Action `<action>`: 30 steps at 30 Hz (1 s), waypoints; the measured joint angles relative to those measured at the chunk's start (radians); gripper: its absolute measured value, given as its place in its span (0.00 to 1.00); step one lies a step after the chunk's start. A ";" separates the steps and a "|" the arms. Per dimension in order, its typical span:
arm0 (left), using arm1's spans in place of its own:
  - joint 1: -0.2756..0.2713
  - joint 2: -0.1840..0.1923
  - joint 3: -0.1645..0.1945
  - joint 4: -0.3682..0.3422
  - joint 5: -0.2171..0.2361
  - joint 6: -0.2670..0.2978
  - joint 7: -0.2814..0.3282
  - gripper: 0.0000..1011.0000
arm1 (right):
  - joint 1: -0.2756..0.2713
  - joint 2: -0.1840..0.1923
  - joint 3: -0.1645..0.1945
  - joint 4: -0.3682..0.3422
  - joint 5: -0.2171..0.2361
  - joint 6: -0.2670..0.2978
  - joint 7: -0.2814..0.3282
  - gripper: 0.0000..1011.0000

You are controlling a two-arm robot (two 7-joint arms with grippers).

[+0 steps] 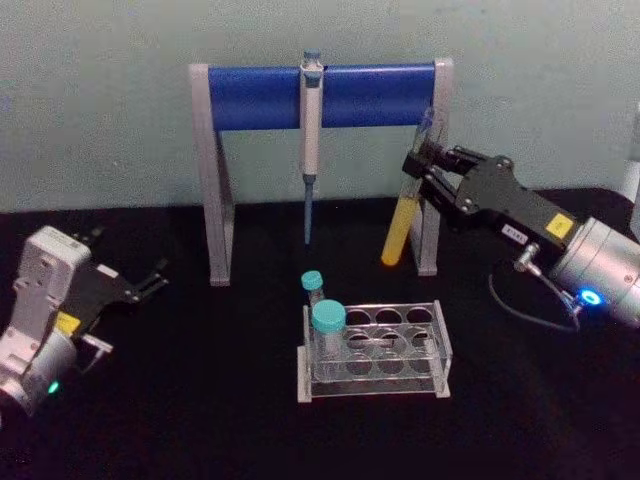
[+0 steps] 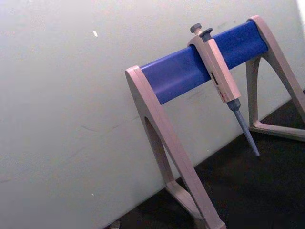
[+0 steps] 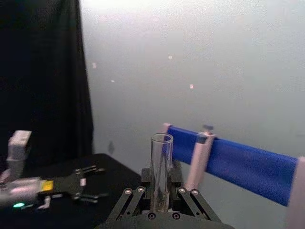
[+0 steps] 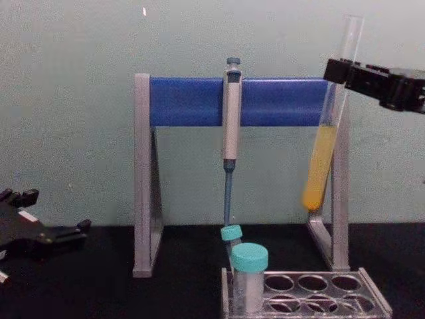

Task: Pick up the test tube from the test tube rack, shake it, then place it back into the test tube rack.

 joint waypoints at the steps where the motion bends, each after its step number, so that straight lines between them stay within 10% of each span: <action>1: 0.000 0.000 0.000 0.000 0.000 0.000 0.000 0.99 | -0.002 0.005 -0.002 -0.003 0.004 0.000 0.007 0.23; 12: 0.000 0.000 0.000 0.000 0.000 0.000 0.000 0.99 | -0.044 0.114 -0.020 -0.065 0.026 0.014 0.071 0.23; 18: 0.000 0.000 0.000 0.000 0.000 0.000 0.000 0.99 | -0.102 0.183 0.016 -0.115 -0.005 0.012 0.004 0.23; 30: 0.000 0.000 0.000 0.000 0.000 0.000 0.000 0.99 | -0.115 0.111 0.049 -0.101 -0.163 -0.031 -0.182 0.23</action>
